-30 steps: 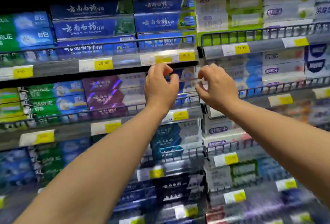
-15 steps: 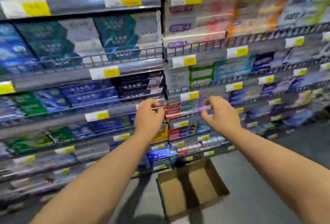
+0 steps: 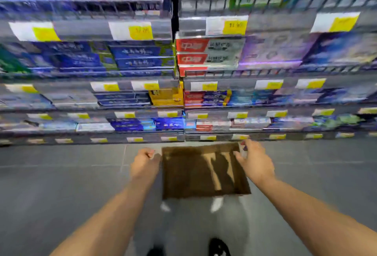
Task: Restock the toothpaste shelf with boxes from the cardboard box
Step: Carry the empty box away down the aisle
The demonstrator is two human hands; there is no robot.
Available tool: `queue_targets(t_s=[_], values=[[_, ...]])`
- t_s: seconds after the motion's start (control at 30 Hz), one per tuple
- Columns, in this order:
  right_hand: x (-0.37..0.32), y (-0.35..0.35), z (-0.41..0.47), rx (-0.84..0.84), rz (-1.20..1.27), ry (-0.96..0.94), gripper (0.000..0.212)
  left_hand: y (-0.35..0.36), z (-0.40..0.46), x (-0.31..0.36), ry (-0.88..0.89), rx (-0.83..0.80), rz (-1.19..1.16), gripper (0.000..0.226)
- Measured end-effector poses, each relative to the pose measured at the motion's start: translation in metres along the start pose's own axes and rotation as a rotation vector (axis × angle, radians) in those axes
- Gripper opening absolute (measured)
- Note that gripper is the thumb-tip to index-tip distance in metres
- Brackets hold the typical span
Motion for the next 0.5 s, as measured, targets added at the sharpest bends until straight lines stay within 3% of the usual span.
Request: queue_targets(t_s=[0.23, 0.33, 0.5], values=[[0.116, 0.129, 0.043, -0.121, 0.025, 0.212, 0.047, 0.116, 0.068, -0.117, -0.168, -0.056, 0.206, 0.055], [0.158, 0.176, 0.055, -0.118, 0.059, 0.344, 0.057, 0.156, 0.096, -0.152, -0.194, -0.06, 0.236, 0.056], [0.212, 0.242, 0.074, -0.122, 0.119, 0.505, 0.05, 0.206, 0.13, -0.209, -0.197, -0.012, 0.285, 0.048]])
Point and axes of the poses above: each hand's wrist, its own z-axis towards the middle knuckle, its own y-axis out of the palm, x = y × z, the point moved 3 cm from there along z, towards the middle knuckle, and after that the axes turned 3 degrees about -y, right-handed, at the moved point
